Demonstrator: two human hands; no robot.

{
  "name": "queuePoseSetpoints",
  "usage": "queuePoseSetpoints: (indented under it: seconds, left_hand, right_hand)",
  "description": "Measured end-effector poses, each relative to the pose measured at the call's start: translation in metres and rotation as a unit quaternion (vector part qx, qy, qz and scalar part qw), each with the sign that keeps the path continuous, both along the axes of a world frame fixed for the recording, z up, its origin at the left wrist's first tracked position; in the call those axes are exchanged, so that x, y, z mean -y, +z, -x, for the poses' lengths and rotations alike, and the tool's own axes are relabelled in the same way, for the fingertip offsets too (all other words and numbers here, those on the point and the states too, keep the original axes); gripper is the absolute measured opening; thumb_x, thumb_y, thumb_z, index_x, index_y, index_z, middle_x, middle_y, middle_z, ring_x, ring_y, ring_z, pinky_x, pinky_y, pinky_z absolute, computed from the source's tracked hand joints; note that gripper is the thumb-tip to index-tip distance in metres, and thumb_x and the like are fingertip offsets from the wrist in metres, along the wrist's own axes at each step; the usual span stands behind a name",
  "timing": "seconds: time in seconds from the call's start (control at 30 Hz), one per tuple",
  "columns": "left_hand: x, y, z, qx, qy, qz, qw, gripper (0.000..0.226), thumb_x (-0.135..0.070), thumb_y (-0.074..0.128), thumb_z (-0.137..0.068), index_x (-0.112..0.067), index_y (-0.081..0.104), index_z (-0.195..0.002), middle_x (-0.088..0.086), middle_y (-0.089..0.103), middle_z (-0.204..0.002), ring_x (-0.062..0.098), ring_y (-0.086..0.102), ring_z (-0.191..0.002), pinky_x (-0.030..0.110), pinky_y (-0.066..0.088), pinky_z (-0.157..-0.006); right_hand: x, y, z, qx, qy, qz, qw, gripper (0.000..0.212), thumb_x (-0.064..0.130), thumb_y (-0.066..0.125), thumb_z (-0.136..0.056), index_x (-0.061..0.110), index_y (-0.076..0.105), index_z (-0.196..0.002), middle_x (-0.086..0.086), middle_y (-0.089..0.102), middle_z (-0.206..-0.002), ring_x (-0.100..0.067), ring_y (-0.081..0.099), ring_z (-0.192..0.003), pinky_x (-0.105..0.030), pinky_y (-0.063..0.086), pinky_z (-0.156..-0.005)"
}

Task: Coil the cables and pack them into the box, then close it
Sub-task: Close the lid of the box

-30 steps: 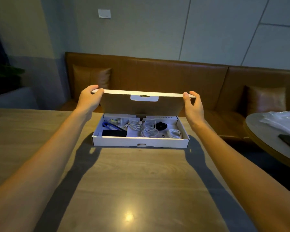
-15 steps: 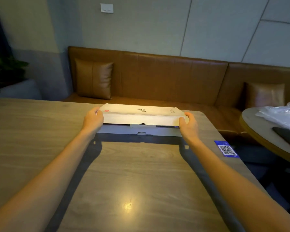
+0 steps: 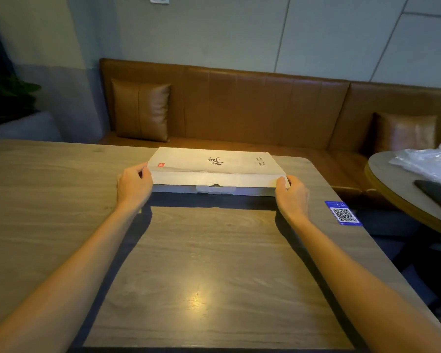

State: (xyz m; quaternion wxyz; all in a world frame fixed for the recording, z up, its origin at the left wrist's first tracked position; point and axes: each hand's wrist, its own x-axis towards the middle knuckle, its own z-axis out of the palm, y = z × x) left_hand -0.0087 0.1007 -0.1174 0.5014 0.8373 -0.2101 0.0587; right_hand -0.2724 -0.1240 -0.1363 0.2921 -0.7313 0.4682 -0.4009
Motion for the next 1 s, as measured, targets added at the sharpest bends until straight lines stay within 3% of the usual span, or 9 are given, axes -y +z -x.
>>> queuePoseSetpoints:
  seconds: [0.1, 0.23, 0.33, 0.43, 0.57, 0.63, 0.83, 0.93, 1.0]
  left_hand:
    - [-0.005, 0.001, -0.002, 0.0, 0.006, -0.006, 1.0, 0.034, -0.023, 0.047, -0.105, -0.013, 0.062, -0.135, 0.008, 0.06, -0.139, 0.028, 0.055, -0.125, 0.028, 0.047, -0.083]
    - [-0.011, 0.003, -0.01, 0.005, -0.015, -0.02, 1.0, 0.032, -0.024, 0.05, -0.104, -0.014, 0.066, -0.13, 0.007, 0.064, -0.134, 0.027, 0.058, -0.121, 0.034, 0.055, -0.085]
    - [-0.012, 0.008, -0.012, 0.003, -0.024, -0.031, 0.999, 0.03, -0.023, 0.053, -0.103, -0.012, 0.069, -0.126, 0.008, 0.066, -0.131, 0.026, 0.057, -0.119, 0.033, 0.051, -0.081]
    - [-0.012, 0.011, -0.019, -0.035, -0.024, -0.014, 0.999, 0.028, -0.022, 0.06, -0.1, -0.011, 0.07, -0.123, 0.008, 0.066, -0.13, 0.026, 0.057, -0.118, 0.04, 0.056, -0.088]
    - [-0.013, 0.012, -0.025, -0.08, -0.017, -0.004, 0.997, 0.025, -0.021, 0.068, -0.095, -0.013, 0.074, -0.118, 0.007, 0.068, -0.125, 0.026, 0.058, -0.114, 0.047, 0.057, -0.091]
    - [-0.012, 0.013, -0.025, -0.091, -0.016, -0.008, 0.996, 0.024, -0.021, 0.069, -0.094, -0.015, 0.074, -0.117, 0.006, 0.067, -0.124, 0.026, 0.058, -0.114, 0.044, 0.058, -0.088]
    - [-0.017, 0.009, -0.027, -0.131, -0.023, -0.042, 0.99, 0.021, -0.025, 0.071, -0.092, -0.015, 0.074, -0.11, 0.005, 0.068, -0.113, 0.025, 0.06, -0.102, 0.04, 0.06, -0.078]
    - [-0.021, 0.002, -0.028, -0.167, -0.048, -0.026, 0.984, 0.021, -0.023, 0.068, -0.095, -0.01, 0.069, -0.11, 0.009, 0.067, -0.113, 0.027, 0.062, -0.097, 0.037, 0.06, -0.07]
    - [-0.019, 0.001, -0.028, -0.175, -0.053, -0.021, 0.983, 0.021, -0.022, 0.065, -0.097, -0.006, 0.065, -0.111, 0.012, 0.065, -0.115, 0.029, 0.063, -0.1, 0.035, 0.06, -0.065]
  right_hand:
    - [0.004, 0.002, 0.005, -0.011, 0.003, 0.001, 1.0, 0.028, 0.031, 0.048, -0.104, 0.01, 0.068, -0.105, 0.002, 0.062, -0.099, -0.012, 0.058, -0.087, -0.017, 0.043, -0.063]
    - [0.012, 0.011, 0.008, -0.015, -0.018, 0.0, 1.0, 0.034, 0.028, 0.054, -0.101, 0.01, 0.066, -0.073, -0.005, 0.06, -0.068, -0.014, 0.054, -0.068, -0.021, 0.041, -0.056]
    - [0.016, 0.016, 0.009, -0.031, -0.015, -0.011, 0.999, 0.028, 0.03, 0.057, -0.1, 0.012, 0.067, -0.08, -0.008, 0.065, -0.077, -0.015, 0.058, -0.075, -0.028, 0.048, -0.067]
    - [0.019, 0.015, 0.009, -0.037, -0.023, -0.018, 0.999, 0.024, 0.031, 0.058, -0.098, 0.013, 0.067, -0.085, -0.007, 0.066, -0.08, -0.018, 0.062, -0.08, -0.028, 0.05, -0.067]
    - [0.019, 0.017, 0.009, -0.04, -0.027, -0.046, 0.998, 0.02, 0.031, 0.061, -0.099, 0.016, 0.065, -0.087, -0.005, 0.064, -0.08, -0.019, 0.066, -0.075, -0.035, 0.062, -0.072]
    - [0.018, 0.018, 0.011, -0.049, -0.021, -0.062, 0.997, 0.018, 0.031, 0.061, -0.099, 0.016, 0.064, -0.089, -0.004, 0.065, -0.084, -0.017, 0.065, -0.071, -0.033, 0.063, -0.068]
    - [0.017, 0.017, 0.014, -0.035, 0.009, -0.107, 0.994, 0.011, 0.025, 0.062, -0.099, 0.016, 0.058, -0.103, -0.005, 0.059, -0.103, -0.021, 0.062, -0.093, -0.025, 0.055, -0.05]
    - [0.018, 0.016, 0.013, -0.009, 0.016, -0.135, 0.991, 0.012, 0.02, 0.063, -0.098, 0.014, 0.055, -0.106, -0.006, 0.057, -0.107, -0.024, 0.061, -0.099, -0.029, 0.06, -0.057]
    - [0.023, 0.014, 0.012, 0.023, 0.012, -0.176, 0.984, 0.011, 0.018, 0.064, -0.097, 0.015, 0.056, -0.104, -0.006, 0.055, -0.108, -0.025, 0.057, -0.106, -0.036, 0.063, -0.072]
